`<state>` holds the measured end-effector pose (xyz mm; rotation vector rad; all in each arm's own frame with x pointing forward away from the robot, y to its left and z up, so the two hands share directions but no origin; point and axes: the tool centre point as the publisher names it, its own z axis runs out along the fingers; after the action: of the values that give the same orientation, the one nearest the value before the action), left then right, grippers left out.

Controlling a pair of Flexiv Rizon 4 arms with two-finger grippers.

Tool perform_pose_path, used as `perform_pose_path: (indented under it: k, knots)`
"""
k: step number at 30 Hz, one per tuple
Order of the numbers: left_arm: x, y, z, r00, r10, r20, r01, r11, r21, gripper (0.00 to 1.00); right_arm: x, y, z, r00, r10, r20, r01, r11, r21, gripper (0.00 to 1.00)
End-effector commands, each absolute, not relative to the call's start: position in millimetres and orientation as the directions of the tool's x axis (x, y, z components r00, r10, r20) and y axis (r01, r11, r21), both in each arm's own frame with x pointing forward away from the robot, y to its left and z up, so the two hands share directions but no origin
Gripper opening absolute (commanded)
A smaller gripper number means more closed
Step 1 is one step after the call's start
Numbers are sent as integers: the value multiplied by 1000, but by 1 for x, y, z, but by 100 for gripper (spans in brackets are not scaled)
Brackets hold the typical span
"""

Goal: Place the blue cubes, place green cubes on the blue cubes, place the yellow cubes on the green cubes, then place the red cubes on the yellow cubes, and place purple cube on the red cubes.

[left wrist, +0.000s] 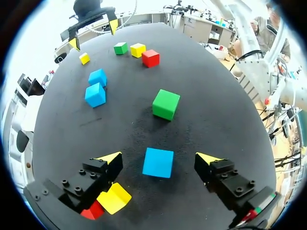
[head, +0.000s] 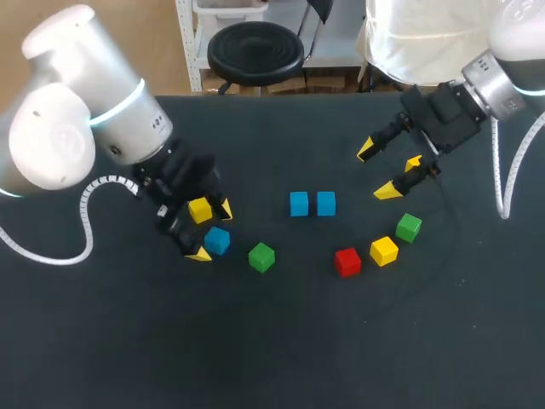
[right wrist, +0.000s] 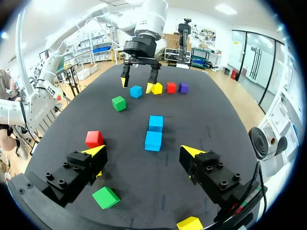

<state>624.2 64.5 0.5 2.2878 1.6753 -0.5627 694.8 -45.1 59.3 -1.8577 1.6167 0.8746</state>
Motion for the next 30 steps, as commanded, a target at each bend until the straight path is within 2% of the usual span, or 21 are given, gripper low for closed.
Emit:
perform_pose_path:
  k: [1,7,13,16,20,23,25,30]
  knots:
    - [625,66,-2,254,861,-440,955,-294,-23,100,695,-45,59,78,-651,-755,-988,-150,28,100]
    - [626,71,-3,240,868,-434,961,-276,-21,100,695,-45,59,78,-651,-755,-988,-150,28,100]
    - [628,75,-4,231,873,-429,964,-265,-21,93,695,-45,59,78,-651,-755,-988,-150,28,100]
    - [629,76,-6,227,874,-429,965,-262,-24,81,695,-45,59,78,-651,-755,-988,-150,28,100]
    - [629,76,-7,226,875,-429,965,-262,-27,74,695,-45,59,78,-651,-755,-988,-150,28,100]
    - [629,75,-9,226,874,-430,964,-264,-30,62,695,-45,59,78,-651,-755,-988,-150,28,100]
    - [628,74,-9,227,872,-433,963,-266,-31,49,695,-45,59,78,-651,-755,-988,-150,28,100]
    - [625,74,-10,226,867,-444,963,-269,-34,46,695,-45,59,78,-651,-755,-988,-150,28,100]
